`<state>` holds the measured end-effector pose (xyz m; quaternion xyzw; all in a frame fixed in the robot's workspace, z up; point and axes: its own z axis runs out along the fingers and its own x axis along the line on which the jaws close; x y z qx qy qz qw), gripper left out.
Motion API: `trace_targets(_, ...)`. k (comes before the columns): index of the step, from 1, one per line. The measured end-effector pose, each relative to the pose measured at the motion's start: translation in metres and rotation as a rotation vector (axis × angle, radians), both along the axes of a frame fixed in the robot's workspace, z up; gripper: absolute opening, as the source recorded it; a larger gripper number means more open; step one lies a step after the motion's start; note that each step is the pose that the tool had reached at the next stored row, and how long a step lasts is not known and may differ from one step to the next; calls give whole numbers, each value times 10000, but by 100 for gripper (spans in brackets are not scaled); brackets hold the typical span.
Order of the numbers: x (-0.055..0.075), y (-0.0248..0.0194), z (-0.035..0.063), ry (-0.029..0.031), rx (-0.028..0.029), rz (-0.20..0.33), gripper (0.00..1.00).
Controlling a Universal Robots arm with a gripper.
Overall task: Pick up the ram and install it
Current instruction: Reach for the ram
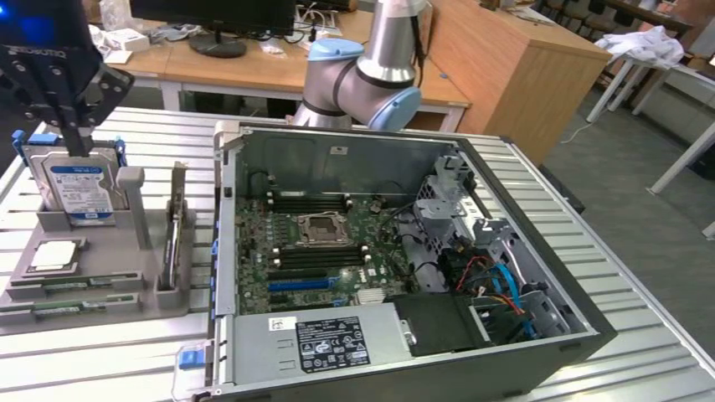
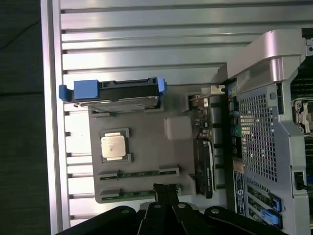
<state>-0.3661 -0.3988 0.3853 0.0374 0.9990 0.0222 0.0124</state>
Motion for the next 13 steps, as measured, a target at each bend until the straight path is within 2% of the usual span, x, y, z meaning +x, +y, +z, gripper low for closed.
trace_targets(8,-178,0,-17,13,0,0,11)
trace_targets(13,-190,0,-20,16,0,1,11)
